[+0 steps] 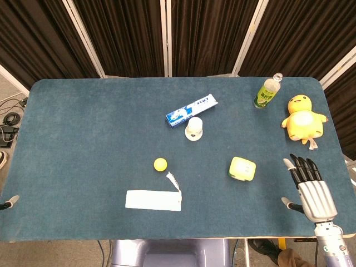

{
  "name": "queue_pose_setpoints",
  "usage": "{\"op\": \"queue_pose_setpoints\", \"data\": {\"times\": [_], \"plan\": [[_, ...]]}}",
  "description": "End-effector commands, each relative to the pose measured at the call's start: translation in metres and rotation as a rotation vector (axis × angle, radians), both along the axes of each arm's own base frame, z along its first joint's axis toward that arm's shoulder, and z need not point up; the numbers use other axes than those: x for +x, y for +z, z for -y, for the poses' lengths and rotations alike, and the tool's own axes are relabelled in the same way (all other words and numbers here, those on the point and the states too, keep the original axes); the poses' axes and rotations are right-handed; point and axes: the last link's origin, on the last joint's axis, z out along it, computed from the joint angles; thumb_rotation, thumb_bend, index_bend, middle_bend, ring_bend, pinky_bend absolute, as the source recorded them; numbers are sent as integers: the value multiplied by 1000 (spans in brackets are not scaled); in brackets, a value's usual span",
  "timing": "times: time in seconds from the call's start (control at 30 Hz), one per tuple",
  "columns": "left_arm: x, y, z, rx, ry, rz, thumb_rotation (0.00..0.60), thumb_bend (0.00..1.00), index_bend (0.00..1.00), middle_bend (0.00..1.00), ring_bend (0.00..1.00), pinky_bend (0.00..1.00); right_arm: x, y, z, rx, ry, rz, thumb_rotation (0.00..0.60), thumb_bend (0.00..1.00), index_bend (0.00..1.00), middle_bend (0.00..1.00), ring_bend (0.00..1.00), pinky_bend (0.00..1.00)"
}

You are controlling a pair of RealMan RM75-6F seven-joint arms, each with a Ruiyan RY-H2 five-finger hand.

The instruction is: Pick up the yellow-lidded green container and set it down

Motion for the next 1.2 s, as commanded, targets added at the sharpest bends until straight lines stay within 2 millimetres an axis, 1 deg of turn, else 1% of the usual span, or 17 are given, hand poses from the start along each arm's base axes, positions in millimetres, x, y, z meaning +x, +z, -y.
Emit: {"op": "queue_pose_setpoints", "data": {"times": [0.03, 0.17, 0.3, 0.43, 0.5, 0.63, 0.7, 0.77, 0.83, 0.87, 0.97, 1.03, 1.07, 1.1, 1.13, 1.17, 1.2], "plan": [[1, -1, 0, 0, -1, -2, 600, 0, 0, 0, 0, 0, -5, -2, 2, 4, -15, 6, 600, 0, 0, 0, 0, 0], [1, -2, 1, -3, -1, -5, 600, 0, 0, 0, 0, 0, -1, -10, 10, 54, -8, 30, 600, 0, 0, 0, 0, 0], [0, -4, -1, -8, 7, -8, 600, 0, 0, 0, 0, 0, 15, -29, 36, 184, 8, 70, 600, 0, 0, 0, 0, 0], [-3, -5, -3, -15, 19, -11, 600, 0, 0, 0, 0, 0, 31, -42, 59, 290, -17, 129, 600, 0, 0, 0, 0, 0], [-3, -5, -4, -13, 25, -9, 600, 0, 0, 0, 0, 0, 36, -49, 73, 315, -28, 119, 600, 0, 0, 0, 0, 0], [-5, -5, -6, -15, 35, -8, 600, 0, 0, 0, 0, 0, 38, -66, 91, 307, -41, 47, 600, 0, 0, 0, 0, 6], [-6, -5, -7, -18, 41, -8, 600, 0, 0, 0, 0, 0, 35, -77, 97, 314, -63, 17, 600, 0, 0, 0, 0, 38], [-7, -6, -8, -20, 44, -8, 600, 0, 0, 0, 0, 0, 34, -85, 101, 327, -85, 7, 600, 0, 0, 3, 1, 96], [-7, -6, -8, -21, 45, -9, 600, 0, 0, 0, 0, 0, 32, -91, 104, 337, -102, -1, 600, 6, 0, 34, 37, 189], [-7, -6, -8, -21, 45, -9, 600, 0, 0, 0, 0, 0, 32, -93, 105, 340, -106, -4, 600, 12, 0, 51, 59, 217], [-7, -6, -7, -20, 46, -8, 600, 0, 0, 0, 0, 0, 30, -100, 107, 353, -123, -15, 600, 81, 7, 142, 178, 296], [-7, -6, -7, -19, 47, -7, 600, 0, 0, 0, 0, 0, 30, -104, 107, 358, -130, -15, 600, 167, 48, 233, 280, 369], [-7, -5, -8, -18, 48, -7, 600, 0, 0, 0, 0, 0, 30, -106, 108, 357, -130, -14, 600, 241, 92, 290, 332, 415], [-7, -5, -8, -18, 48, -6, 600, 0, 0, 0, 0, 0, 30, -107, 109, 351, -129, -13, 600, 301, 129, 326, 359, 441], [-7, -5, -8, -19, 49, -6, 600, 0, 0, 0, 0, 0, 30, -108, 109, 343, -126, -9, 600, 395, 180, 379, 387, 467], [-7, -5, -8, -20, 49, -5, 600, 0, 0, 0, 0, 0, 30, -109, 110, 335, -123, -1, 600, 476, 216, 419, 401, 474], [-7, -5, -7, -20, 48, -5, 600, 0, 0, 0, 0, 0, 31, -109, 110, 328, -121, 9, 600, 514, 230, 436, 405, 474]]}}
